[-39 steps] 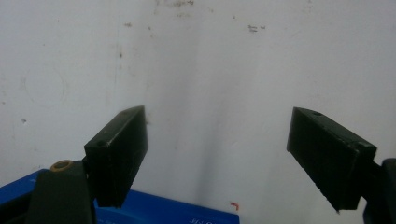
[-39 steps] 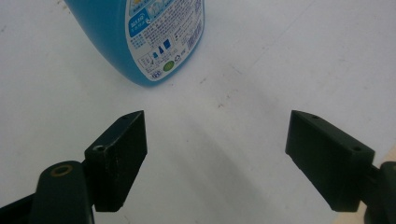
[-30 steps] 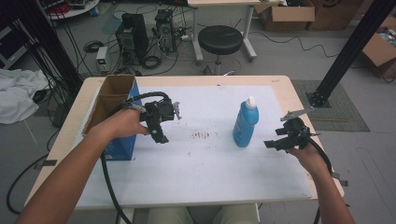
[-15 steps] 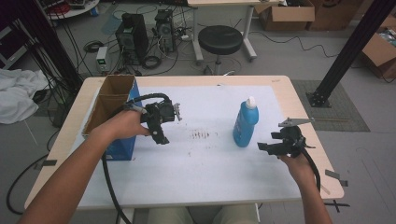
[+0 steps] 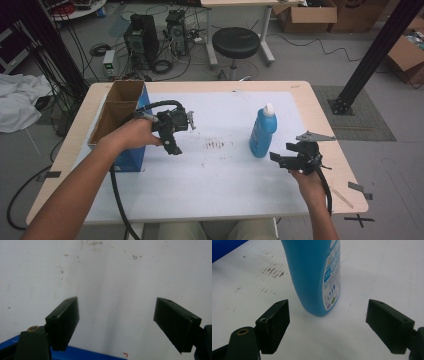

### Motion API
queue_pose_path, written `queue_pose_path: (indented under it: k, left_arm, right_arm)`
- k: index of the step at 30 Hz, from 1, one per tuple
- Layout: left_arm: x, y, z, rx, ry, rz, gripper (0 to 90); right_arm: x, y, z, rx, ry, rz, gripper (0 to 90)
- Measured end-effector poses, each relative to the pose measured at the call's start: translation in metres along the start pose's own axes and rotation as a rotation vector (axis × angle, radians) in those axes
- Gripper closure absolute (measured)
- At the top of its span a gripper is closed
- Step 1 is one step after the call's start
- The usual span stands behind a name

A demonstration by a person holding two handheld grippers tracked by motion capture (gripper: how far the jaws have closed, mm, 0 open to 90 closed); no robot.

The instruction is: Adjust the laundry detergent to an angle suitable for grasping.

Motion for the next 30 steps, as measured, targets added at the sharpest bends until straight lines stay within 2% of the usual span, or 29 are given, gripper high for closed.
queue_pose_path:
  k: [7, 13, 22, 30]
  left_arm:
    - [0.001, 0.000, 0.001, -0.005, -0.003, -0.004, 21.3]
    - [0.002, 0.000, 0.001, -0.003, -0.007, -0.004, 21.5]
    - [0.003, 0.000, 0.002, -0.007, -0.009, -0.004, 21.5]
    - [0.004, -0.001, 0.002, -0.010, -0.010, -0.005, 21.4]
  right_arm:
    - [0.008, -0.002, 0.000, -0.038, -0.038, 0.041, 18.5]
    - [0.018, -0.001, 0.001, -0.064, -0.092, 0.027, 20.0]
    - [0.034, 0.007, -0.003, -0.144, -0.193, 0.024, 17.8]
    - [0.046, 0.013, -0.002, -0.192, -0.258, 0.027, 16.1]
Point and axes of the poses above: each handheld gripper's, and its own axes: z roughly forward along the jaws, y roughly out of its top, x roughly to its left, the point moved 3 cm from there along z, roughly forward along the jaws, and after that the axes turned 14 degrees about x, right-handed, at the moved point
